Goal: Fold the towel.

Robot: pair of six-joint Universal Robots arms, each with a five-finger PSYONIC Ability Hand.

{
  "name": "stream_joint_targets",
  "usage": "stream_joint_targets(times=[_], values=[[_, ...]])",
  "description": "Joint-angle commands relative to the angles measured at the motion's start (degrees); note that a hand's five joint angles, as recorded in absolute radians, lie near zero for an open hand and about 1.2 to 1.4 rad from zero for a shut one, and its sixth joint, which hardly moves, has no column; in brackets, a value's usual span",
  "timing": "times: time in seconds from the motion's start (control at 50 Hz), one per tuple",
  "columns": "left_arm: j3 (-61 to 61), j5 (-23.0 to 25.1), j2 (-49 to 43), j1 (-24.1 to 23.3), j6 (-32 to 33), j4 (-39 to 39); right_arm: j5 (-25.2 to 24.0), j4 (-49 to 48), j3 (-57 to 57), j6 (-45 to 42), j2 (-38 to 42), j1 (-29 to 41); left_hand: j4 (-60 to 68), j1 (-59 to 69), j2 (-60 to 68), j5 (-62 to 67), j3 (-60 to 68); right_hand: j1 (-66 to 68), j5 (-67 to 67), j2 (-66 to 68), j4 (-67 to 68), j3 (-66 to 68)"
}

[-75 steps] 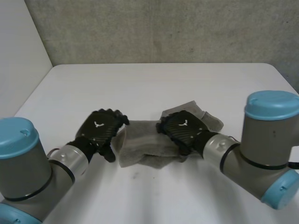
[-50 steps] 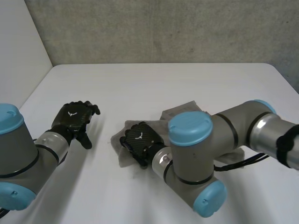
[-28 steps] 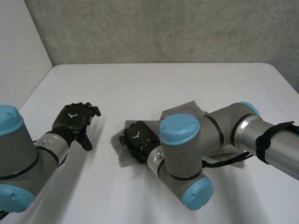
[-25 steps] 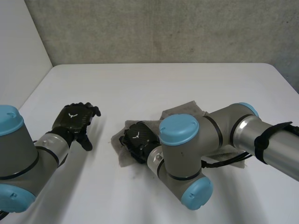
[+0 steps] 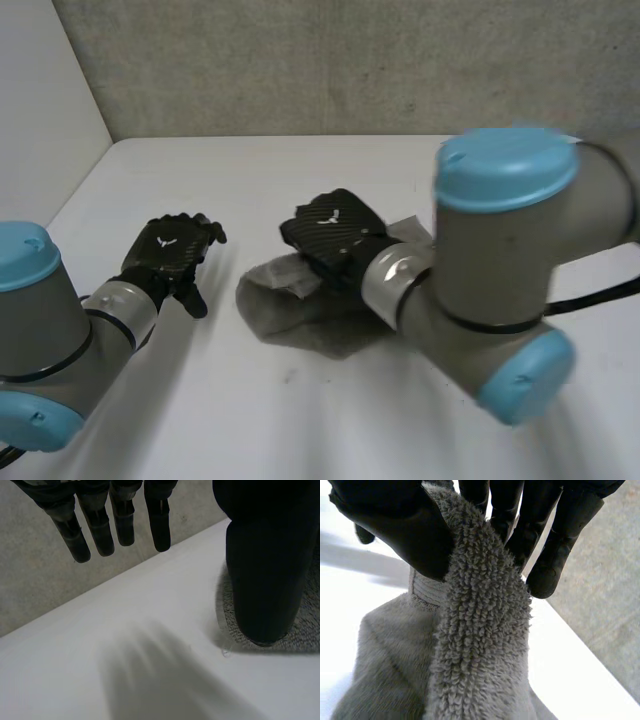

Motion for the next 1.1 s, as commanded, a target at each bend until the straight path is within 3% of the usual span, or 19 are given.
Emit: stream_joint_targets(times=[0.02,0.1,0.26,0.42,0.6,0.82,0.92,0.96,0.98,1.02,1.1], values=[[2.99,-0.2,-1.65,-2.04,-1.21,0.02,-5.84,2.61,7.33,0.01,-9.87,-6.64,1.57,-4.58,1.6,1.89,1.61,3.33,3.32,4.22,3.13,3.71],[4.75,-0.03,-3.32,-3.71,-3.93,-0.06,-10.15,2.87,11.11,0.27,-17.78,-10.6,-0.61,-6.76,-0.58,-0.29,-0.57,3.33,3.32,4.22,3.13,3.71],[5.99,1.98,-5.69,-8.8,-9.39,-0.59,-11.66,2.78,14.89,0.19,-26.5,-15.35,-4.32,-10.47,-4.29,-4.0,-4.28,3.33,3.32,4.22,3.13,3.71],[5.64,5.77,-6.4,-10.22,-10.01,-0.59,-11.83,3.4,17.35,0.1,-28.79,-18.34,-4.32,-10.47,-4.29,-4.0,-4.28,3.33,3.32,4.22,3.13,3.71],[9.33,5.6,-10.97,-11.63,-10.01,-0.24,-12.62,4.89,19.29,0.01,-32.57,-20.19,-4.32,-10.47,-4.29,-4.0,-4.28,3.33,3.32,4.22,3.13,3.71],[19.0,5.42,-18.97,-13.91,-13.96,-0.5,-19.66,7.27,21.84,0.1,-37.58,-26.34,-3.14,-9.29,-3.11,-2.82,-3.1,3.33,3.32,4.22,3.13,3.71],[22.16,5.77,-22.13,-15.76,-16.78,-1.29,-21.15,7.44,22.37,0.27,-37.85,-27.4,10.48,4.33,10.51,10.8,10.53,3.33,3.32,4.22,3.13,3.71],[23.21,5.95,-23.44,-16.72,-17.48,-2.43,-21.32,7.35,22.37,0.19,-37.67,-27.48,37.92,31.77,37.95,38.24,37.96,3.33,3.32,4.22,3.13,3.71],[23.22,5.95,-23.45,-16.72,-17.48,-2.44,-21.33,7.35,22.37,0.19,-37.67,-27.48,38.07,31.92,38.1,38.39,38.11,3.33,3.32,4.22,3.13,3.71],[24.18,5.86,-23.63,-16.9,-18.18,-3.4,-21.41,7.27,21.93,0.19,-37.15,-27.48,61.01,54.85,61.03,61.32,61.05,3.33,3.32,4.22,3.13,3.71],[24.97,5.77,-23.1,-16.9,-20.37,-4.37,-21.41,7.27,21.23,0.1,-36.97,-27.48,61.77,55.61,61.79,62.09,61.81,3.33,3.32,4.22,3.13,3.71]])
